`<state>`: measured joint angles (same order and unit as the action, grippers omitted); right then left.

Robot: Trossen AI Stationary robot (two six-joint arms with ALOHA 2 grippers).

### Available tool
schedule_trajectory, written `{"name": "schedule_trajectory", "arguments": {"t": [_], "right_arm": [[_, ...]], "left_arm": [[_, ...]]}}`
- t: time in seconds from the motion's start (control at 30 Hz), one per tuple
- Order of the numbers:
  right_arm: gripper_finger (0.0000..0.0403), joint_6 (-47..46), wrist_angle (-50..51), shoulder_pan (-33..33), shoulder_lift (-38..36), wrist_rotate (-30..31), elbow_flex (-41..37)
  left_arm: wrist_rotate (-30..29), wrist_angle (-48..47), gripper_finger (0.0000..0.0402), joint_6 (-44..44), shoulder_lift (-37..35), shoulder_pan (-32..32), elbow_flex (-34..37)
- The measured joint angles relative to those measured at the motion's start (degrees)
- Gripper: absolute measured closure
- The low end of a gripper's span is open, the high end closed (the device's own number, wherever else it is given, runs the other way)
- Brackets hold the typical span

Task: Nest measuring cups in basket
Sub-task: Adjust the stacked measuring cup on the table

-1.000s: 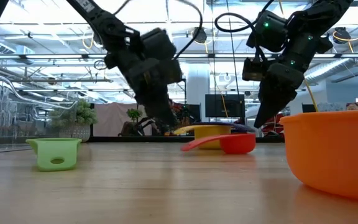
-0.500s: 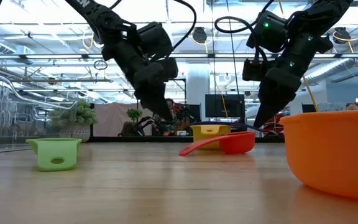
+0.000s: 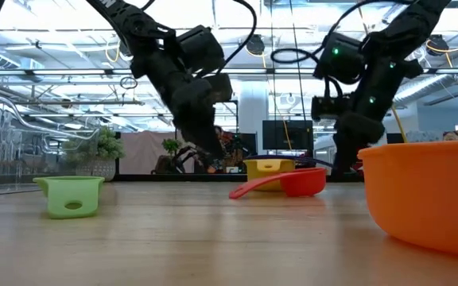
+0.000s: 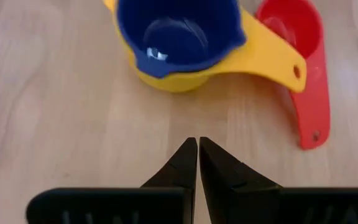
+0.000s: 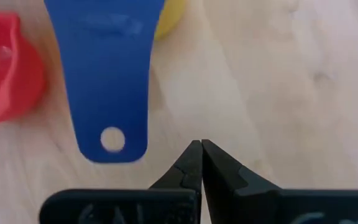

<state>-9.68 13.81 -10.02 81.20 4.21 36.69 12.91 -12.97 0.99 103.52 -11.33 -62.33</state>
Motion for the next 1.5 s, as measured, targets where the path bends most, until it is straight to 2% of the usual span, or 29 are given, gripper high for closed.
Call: {"name": "schedule_trajectory", "arguments": {"t": [0.23,0.43,0.63,0.87,1.17,1.3,1.5], "right_arm": [[0.0403,-0.8,-3.8,1.4,0.7,-0.2,0.1],[0.0403,-4.7,-6.7,2.3,0.7,-5.4,0.1],[0.0403,-6.5,-14.6,6.2,0.7,-11.8,0.1],[0.0403,-6.2,-13.9,6.9,0.7,-7.0,0.1],[0.0403,-8.2,-11.2,6.3,0.7,-8.0,0.1],[0.0403,-10.8,-12.8,6.5,0.7,-11.0,0.1],[0.0403,-11.2,-16.5,6.8,0.7,-10.3,0.1]], "left_arm": [[-0.6,2.0,0.0381,-1.1,3.3,1.6,0.0],[-0.8,5.0,0.0381,-2.2,3.5,2.5,0.0],[-1.1,7.2,0.0381,-2.9,3.5,2.5,0.0],[-1.1,7.5,0.0381,-3.3,3.5,2.5,0.0],[-1.0,7.3,0.0381,-4.3,3.5,2.5,0.0],[-1.2,8.4,0.0381,-6.4,3.5,2.5,0.0],[-1.5,13.1,0.0381,-7.8,3.5,3.0,0.0]]}}
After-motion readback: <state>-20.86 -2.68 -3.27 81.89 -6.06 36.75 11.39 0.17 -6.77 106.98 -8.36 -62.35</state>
